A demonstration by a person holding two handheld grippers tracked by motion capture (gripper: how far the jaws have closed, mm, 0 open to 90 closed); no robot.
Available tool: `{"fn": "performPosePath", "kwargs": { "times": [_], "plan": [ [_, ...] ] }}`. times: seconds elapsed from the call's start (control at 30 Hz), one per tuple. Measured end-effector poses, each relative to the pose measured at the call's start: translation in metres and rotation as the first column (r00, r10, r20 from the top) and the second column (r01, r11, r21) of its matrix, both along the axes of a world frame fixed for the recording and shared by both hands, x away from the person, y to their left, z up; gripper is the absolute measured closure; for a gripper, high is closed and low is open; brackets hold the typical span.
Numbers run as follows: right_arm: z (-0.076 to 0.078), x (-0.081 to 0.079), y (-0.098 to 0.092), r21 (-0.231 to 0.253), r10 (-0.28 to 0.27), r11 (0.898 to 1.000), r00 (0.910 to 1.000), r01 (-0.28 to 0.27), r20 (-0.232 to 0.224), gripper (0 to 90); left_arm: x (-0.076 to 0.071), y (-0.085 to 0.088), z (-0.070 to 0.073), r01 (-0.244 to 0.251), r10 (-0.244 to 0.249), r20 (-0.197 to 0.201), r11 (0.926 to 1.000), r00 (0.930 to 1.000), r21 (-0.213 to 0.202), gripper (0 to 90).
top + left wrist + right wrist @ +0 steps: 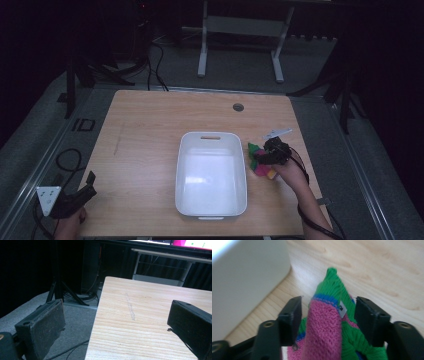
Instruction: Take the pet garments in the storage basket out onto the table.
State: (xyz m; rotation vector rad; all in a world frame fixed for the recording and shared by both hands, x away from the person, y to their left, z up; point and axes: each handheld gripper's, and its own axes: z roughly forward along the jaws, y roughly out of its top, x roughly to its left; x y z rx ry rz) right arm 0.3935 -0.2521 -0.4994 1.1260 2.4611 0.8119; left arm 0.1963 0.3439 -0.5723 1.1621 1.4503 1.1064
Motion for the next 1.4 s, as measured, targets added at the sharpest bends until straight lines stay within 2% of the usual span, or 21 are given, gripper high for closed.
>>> {"fn": "performPosePath", "kwargs": {
  "times": [0.17, 0.2, 0.3, 0.33, 0.53, 0.73, 0.9, 1.03, 1.13, 1.2, 1.27, 1.4],
  "plan": [
    [0.015, -0.006, -0.005, 0.031, 0.004, 1.0, 0.9998, -0.005, 0.022, 29.6, 0.0, 0.0, 0.0, 0.0, 0.0, -0.001, 1.0, 1.0, -0.002, 1.8],
    [0.022, -0.012, -0.009, 0.06, 0.001, 0.998, 0.9993, -0.004, 0.038, 26.7, 0.0, 0.0, 0.0, 0.0, 0.0, -0.001, 1.0, 1.0, -0.002, 1.8],
    [0.029, -0.017, -0.017, 0.125, -0.015, 0.992, 0.9987, 0.009, 0.048, 19.1, 0.0, 0.0, 0.0, 0.0, 0.0, -0.001, 1.0, 1.0, -0.004, 1.8],
    [0.03, -0.02, -0.02, 0.13, 0.0, 0.992, 0.9987, -0.006, 0.051, 14.2, 0.0, 0.0, 0.0, 0.001, -0.001, -0.001, 1.0, 1.0, -0.004, 1.8],
    [0.035, -0.034, -0.037, 0.138, -0.006, 0.99, 0.9975, -0.003, 0.071, 13.4, 0.0, 0.001, 0.0, 0.0, 0.0, -0.002, 1.0, 1.0, -0.005, 1.8],
    [0.038, -0.047, -0.063, 0.166, -0.061, 0.985, 0.992, 0.043, 0.11, 13.7, 0.0, 0.001, 0.0, 0.0, 0.0, -0.001, 1.0, 1.0, -0.004, 1.8],
    [0.03, -0.056, -0.081, 0.168, -0.109, 0.982, 0.9849, 0.086, 0.134, 13.7, 0.0, 0.001, 0.0, 0.001, -0.001, -0.002, 1.0, 1.0, -0.005, 1.8],
    [0.02, -0.065, -0.094, 0.188, -0.157, 0.974, 0.9762, 0.128, 0.149, 13.7, 0.0, 0.0, 0.0, 0.002, -0.002, -0.001, 1.0, 1.0, -0.003, 1.8],
    [0.014, -0.069, -0.099, 0.182, -0.169, 0.973, 0.9739, 0.14, 0.152, 13.7, 0.0, 0.0, 0.0, 0.002, -0.002, -0.001, 1.0, 1.0, -0.003, 1.8],
    [-0.001, -0.076, -0.106, 0.157, -0.176, 0.976, 0.9722, 0.152, 0.155, 13.3, 0.0, 0.0, 0.0, 0.002, -0.002, 0.0, 1.0, 1.0, -0.002, 1.8],
    [-0.01, -0.081, -0.111, 0.169, -0.198, 0.971, 0.9676, 0.171, 0.157, 13.3, 0.0, 0.0, 0.0, 0.003, -0.003, 0.001, 1.0, 1.0, 0.0, 1.8],
    [-0.023, -0.092, -0.121, 0.209, -0.246, 0.956, 0.9528, 0.208, 0.178, 13.2, 0.0, 0.0, 0.0, 0.003, -0.003, 0.0, 1.0, 1.0, 0.0, 1.8]
  ]
}}
